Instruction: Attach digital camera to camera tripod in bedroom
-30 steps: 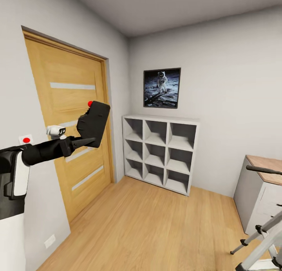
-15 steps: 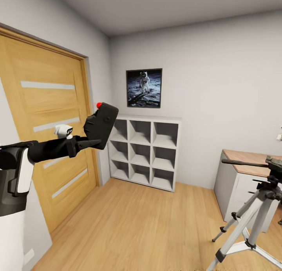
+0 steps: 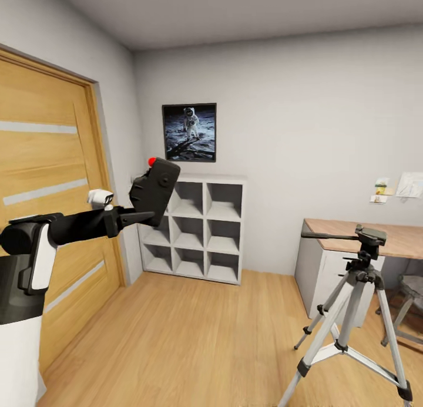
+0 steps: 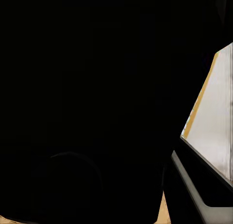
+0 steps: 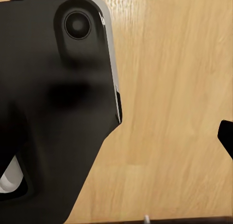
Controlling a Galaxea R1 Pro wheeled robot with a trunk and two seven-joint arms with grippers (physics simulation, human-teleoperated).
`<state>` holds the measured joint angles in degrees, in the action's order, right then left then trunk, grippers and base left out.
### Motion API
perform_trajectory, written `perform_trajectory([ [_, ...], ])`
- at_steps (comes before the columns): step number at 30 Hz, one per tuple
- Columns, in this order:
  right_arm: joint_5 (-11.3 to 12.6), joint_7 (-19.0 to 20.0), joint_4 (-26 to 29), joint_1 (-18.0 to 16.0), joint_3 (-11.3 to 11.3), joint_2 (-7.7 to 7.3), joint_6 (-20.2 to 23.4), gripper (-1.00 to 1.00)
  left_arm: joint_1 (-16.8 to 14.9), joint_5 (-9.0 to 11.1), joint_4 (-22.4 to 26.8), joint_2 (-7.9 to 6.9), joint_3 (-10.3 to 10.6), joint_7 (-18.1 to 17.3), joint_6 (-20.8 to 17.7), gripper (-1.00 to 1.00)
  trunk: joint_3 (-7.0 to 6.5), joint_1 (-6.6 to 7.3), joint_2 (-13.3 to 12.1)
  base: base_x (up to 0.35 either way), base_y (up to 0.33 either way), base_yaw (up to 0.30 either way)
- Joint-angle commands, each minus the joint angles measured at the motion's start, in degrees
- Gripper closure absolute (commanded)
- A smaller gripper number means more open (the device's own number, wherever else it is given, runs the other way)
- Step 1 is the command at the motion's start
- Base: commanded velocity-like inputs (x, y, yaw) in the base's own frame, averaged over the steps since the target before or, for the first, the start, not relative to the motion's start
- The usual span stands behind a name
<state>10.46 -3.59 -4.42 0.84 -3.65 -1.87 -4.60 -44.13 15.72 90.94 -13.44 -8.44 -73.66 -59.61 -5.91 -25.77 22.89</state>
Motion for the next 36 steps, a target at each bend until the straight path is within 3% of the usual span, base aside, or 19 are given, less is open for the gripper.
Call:
perform_trajectory([
  [1, 0.5, 0.0, -0.1, 0.0, -0.4, 0.02, -0.3, -1.00, 0.0, 0.1, -0.1, 0.11, 0.0, -0.2, -0.4, 1.00, 0.00, -0.02, 0.0, 0.000, 0.000, -0.279],
  [21, 0.5, 0.0, -0.1, 0.0, -0.4, 0.02, -0.3, -1.00, 0.0, 0.1, -0.6, 0.27, 0.0, -0.1, -0.4, 1.00, 0.00, -0.02, 0.0, 0.000, -0.001, -0.279],
  [36, 0.5, 0.0, -0.1, 0.0, -0.4, 0.02, -0.3, -1.00, 0.0, 0.1, -0.7, 0.29, 0.0, -0.1, -0.4, 1.00, 0.00, -0.02, 0.0, -0.068, -0.141, -0.164],
])
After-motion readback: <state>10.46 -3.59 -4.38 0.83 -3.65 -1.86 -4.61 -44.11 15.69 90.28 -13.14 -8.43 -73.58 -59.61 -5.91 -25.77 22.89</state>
